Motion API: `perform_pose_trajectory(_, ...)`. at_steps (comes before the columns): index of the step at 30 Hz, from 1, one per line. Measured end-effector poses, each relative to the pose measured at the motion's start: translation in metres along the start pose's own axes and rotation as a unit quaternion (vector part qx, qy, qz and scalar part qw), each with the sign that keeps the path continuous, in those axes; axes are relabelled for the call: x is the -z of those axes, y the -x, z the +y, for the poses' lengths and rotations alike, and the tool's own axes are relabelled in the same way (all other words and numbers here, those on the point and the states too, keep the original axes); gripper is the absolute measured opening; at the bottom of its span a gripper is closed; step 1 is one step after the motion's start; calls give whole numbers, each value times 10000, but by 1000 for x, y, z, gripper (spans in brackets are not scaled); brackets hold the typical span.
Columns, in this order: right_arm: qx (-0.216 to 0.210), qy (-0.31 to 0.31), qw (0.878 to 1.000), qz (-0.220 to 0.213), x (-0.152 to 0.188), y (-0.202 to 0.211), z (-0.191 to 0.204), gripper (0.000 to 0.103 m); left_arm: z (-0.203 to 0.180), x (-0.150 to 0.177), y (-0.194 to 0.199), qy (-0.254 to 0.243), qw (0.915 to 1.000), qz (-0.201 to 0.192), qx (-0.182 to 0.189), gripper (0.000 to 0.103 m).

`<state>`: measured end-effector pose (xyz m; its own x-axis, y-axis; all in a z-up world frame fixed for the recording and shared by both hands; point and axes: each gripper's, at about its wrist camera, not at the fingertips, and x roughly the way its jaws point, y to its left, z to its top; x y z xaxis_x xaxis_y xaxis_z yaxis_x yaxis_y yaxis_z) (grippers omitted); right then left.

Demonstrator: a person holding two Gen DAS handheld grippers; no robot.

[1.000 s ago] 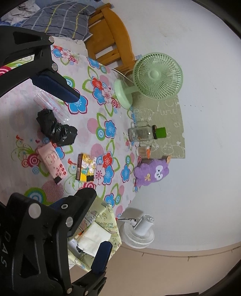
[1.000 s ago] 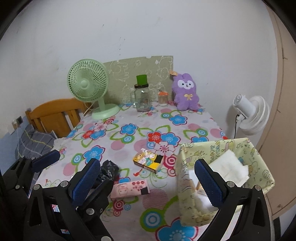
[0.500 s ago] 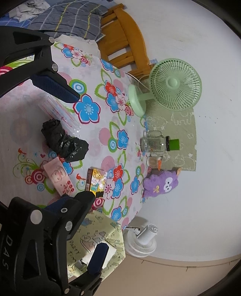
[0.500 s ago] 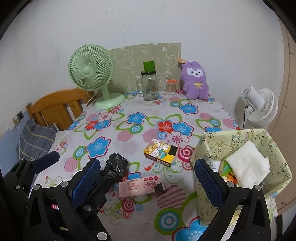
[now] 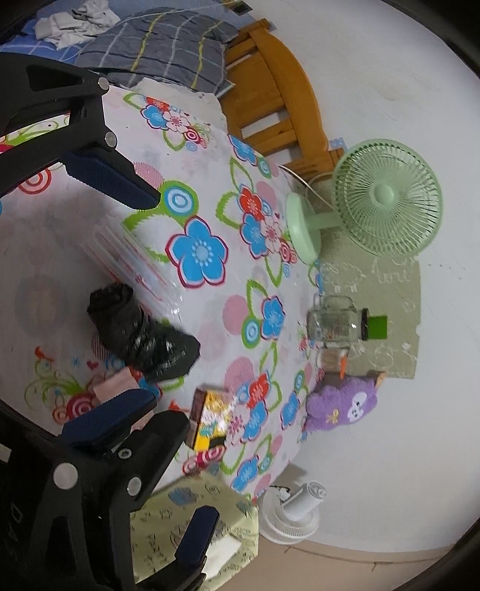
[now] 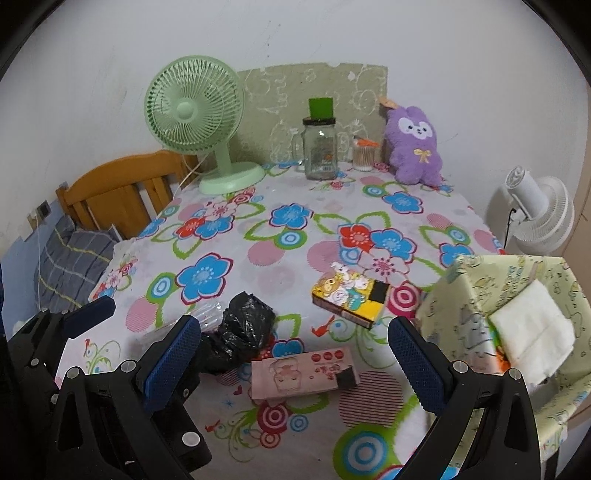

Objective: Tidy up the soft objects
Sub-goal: 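Move both grippers back toward the black bag and straw pack, then grasp the clear straw pack with the left gripper while the right gripper grasps the black bag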

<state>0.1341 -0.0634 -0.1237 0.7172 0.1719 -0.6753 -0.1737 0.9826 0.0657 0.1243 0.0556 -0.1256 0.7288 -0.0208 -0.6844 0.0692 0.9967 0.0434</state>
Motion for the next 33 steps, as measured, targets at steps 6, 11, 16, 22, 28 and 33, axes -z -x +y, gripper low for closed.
perform_pose_trajectory(6, -52, 27, 9997, 223, 0, -23, 9, 100, 11, 2, -19, 28, 9998, 196, -68, 95)
perform_pose_trajectory(11, -132, 14, 9990, 435, 0, -42, 17, 98, 22, 4, -34, 104, 9992, 364, -91, 95)
perform_pose_trajectory(16, -242, 1, 9974, 674, 2, -60, 23, 92, 24, 5, -47, 76, 9986, 528, -69, 90)
perform_pose_trajectory(22, -371, -72, 9949, 933, 2, -80, 28, 82, 26, 7, -58, 80, 9978, 652, -20, 90)
perform_pose_trajectory(28, -462, 18, 9924, 1139, 4, -92, 34, 50, 20, 10, -63, -19, 9970, 769, 55, 90)
perform_pose_trajectory(33, -439, 10, 9924, 1152, 3, -93, 32, 41, 20, 9, -62, 19, 9972, 737, 87, 91)
